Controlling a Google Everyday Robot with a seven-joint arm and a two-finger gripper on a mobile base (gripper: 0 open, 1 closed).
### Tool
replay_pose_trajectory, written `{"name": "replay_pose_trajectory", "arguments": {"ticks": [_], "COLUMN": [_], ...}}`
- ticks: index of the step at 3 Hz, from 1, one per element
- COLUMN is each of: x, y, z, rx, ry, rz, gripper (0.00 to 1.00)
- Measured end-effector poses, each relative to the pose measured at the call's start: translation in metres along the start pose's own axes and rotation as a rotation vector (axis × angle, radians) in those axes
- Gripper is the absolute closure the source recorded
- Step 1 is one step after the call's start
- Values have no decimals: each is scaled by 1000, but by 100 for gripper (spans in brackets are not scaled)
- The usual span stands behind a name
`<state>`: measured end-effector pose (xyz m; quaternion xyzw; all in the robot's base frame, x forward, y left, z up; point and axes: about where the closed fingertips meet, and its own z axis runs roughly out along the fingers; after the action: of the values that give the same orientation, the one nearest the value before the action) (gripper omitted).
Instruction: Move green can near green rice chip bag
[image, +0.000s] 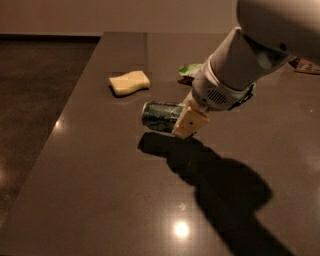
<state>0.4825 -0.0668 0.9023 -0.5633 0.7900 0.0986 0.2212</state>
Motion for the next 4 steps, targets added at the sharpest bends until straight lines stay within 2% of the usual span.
{"name": "replay_pose_trajectory", "arguments": {"ticks": [1,3,4], "x": [37,81,98], "y": [-45,-83,-99], "z": [-18,-23,-20], "rx": [66,124,161], "ry": [-22,-15,15], "rz": [104,213,265], "gripper": [100,100,100]}}
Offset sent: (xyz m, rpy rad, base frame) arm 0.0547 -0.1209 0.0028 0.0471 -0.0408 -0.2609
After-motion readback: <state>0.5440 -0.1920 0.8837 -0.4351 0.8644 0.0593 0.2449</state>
